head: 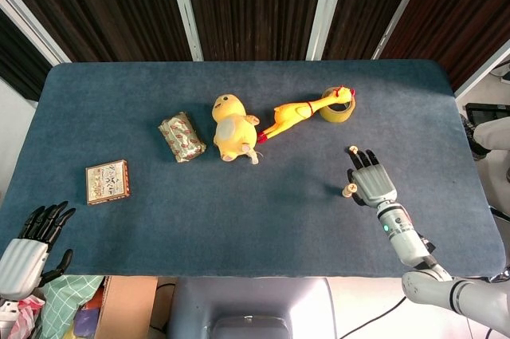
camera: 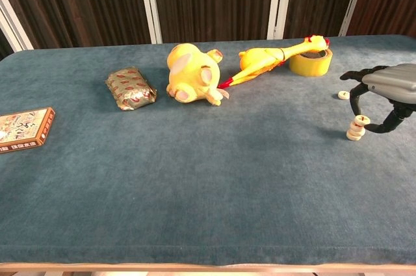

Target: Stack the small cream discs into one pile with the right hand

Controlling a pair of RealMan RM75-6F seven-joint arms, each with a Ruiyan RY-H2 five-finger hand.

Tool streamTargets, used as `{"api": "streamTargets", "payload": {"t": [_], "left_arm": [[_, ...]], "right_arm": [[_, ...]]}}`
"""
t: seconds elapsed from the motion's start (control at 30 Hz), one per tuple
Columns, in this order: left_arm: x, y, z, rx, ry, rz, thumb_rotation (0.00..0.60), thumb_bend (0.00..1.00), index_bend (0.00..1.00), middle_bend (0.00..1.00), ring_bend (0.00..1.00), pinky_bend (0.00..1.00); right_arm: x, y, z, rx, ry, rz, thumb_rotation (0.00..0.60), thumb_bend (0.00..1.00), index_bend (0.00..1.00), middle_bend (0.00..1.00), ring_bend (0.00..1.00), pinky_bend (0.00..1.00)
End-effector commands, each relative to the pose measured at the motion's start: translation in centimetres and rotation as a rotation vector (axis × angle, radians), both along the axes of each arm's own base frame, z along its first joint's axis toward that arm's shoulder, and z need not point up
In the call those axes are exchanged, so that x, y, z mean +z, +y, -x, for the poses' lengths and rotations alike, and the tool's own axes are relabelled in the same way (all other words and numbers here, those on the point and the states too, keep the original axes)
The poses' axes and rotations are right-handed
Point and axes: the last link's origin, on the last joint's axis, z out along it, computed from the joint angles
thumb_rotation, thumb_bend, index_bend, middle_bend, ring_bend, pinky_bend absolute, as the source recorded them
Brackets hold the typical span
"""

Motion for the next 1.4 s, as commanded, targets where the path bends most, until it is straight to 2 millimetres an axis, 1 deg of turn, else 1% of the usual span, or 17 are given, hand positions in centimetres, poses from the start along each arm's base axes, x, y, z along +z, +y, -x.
{"api": "streamTargets", "payload": {"t": [0.03, 0.27, 0.4, 0.53, 0.7, 0.73, 0.83, 0.97, 1.0, 1.13, 1.2, 1.23, 1.27, 1.4], "left_arm": [[0.0, 0.0, 0.0, 0.000, 0.000, 0.000, 0.600, 0.47, 0.00, 0.00, 0.00, 0.05], [0.0, 0.2, 0.0, -0.002, -0.003, -0.002, 0.600, 0.47, 0.00, 0.00, 0.00, 0.06], [0.0, 0.3, 0.0, -0.003, -0.004, -0.003, 0.600, 0.47, 0.00, 0.00, 0.00, 0.06], [0.0, 0.6, 0.1, -0.001, -0.005, -0.005, 0.600, 0.46, 0.00, 0.00, 0.00, 0.05], [0.0, 0.6, 0.1, -0.002, -0.006, -0.006, 0.600, 0.46, 0.00, 0.00, 0.00, 0.05], [0.0, 0.6, 0.1, -0.002, -0.006, -0.006, 0.600, 0.46, 0.00, 0.00, 0.00, 0.05], [-0.2, 0.7, 0.1, -0.001, -0.001, 0.000, 0.600, 0.47, 0.00, 0.00, 0.00, 0.05], [-0.4, 0.8, 0.1, 0.002, 0.006, 0.006, 0.600, 0.47, 0.00, 0.00, 0.00, 0.05], [-0.6, 0.9, 0.0, 0.002, 0.009, 0.008, 0.600, 0.47, 0.00, 0.00, 0.00, 0.05], [-0.6, 0.9, 0.0, 0.003, 0.011, 0.009, 0.600, 0.46, 0.00, 0.00, 0.00, 0.06], [-0.9, 1.0, -0.2, 0.002, 0.020, 0.015, 0.600, 0.46, 0.00, 0.00, 0.00, 0.06], [-1.0, 1.1, -0.2, 0.003, 0.024, 0.017, 0.600, 0.47, 0.00, 0.00, 0.00, 0.06], [-1.1, 1.0, 0.0, 0.012, 0.030, 0.021, 0.600, 0.47, 0.00, 0.00, 0.00, 0.06], [-1.2, 1.4, 0.1, 0.029, 0.036, 0.022, 0.600, 0.47, 0.00, 0.00, 0.00, 0.05]], "right_arm": [[-0.1, 0.0, 0.0, 0.011, 0.008, 0.006, 0.600, 0.52, 0.58, 0.12, 0.00, 0.00], [-0.2, 0.3, -0.1, 0.008, 0.007, -0.006, 0.600, 0.52, 0.51, 0.12, 0.00, 0.00], [0.1, 0.4, -0.4, 0.014, -0.009, 0.000, 0.600, 0.52, 0.50, 0.12, 0.00, 0.00], [1.0, 0.4, -0.3, 0.000, -0.056, 0.027, 0.600, 0.52, 0.47, 0.12, 0.00, 0.00], [2.7, -0.2, 0.0, -0.043, -0.127, 0.059, 0.600, 0.52, 0.45, 0.12, 0.00, 0.00], [3.1, -0.4, 0.2, -0.050, -0.136, 0.072, 0.600, 0.52, 0.45, 0.12, 0.00, 0.00], [4.5, -2.0, 1.0, -0.087, -0.143, 0.140, 0.600, 0.51, 0.45, 0.12, 0.00, 0.00], [5.4, -5.4, 1.5, -0.129, -0.104, 0.224, 0.600, 0.43, 0.45, 0.12, 0.00, 0.00], [5.3, -6.4, 1.5, -0.146, -0.097, 0.244, 0.600, 0.43, 0.46, 0.12, 0.00, 0.00], [5.2, -7.1, 1.5, -0.159, -0.093, 0.252, 0.600, 0.43, 0.46, 0.12, 0.00, 0.00], [4.7, -8.5, 1.2, -0.176, -0.078, 0.258, 0.600, 0.43, 0.46, 0.12, 0.00, 0.00], [4.2, -9.2, 0.9, -0.178, -0.059, 0.256, 0.600, 0.43, 0.47, 0.12, 0.00, 0.00], [2.6, -9.9, 0.4, -0.180, -0.025, 0.230, 0.600, 0.43, 0.47, 0.12, 0.00, 0.00], [0.2, -10.9, 0.0, -0.182, 0.036, 0.209, 0.600, 0.43, 0.49, 0.12, 0.00, 0.00]]}}
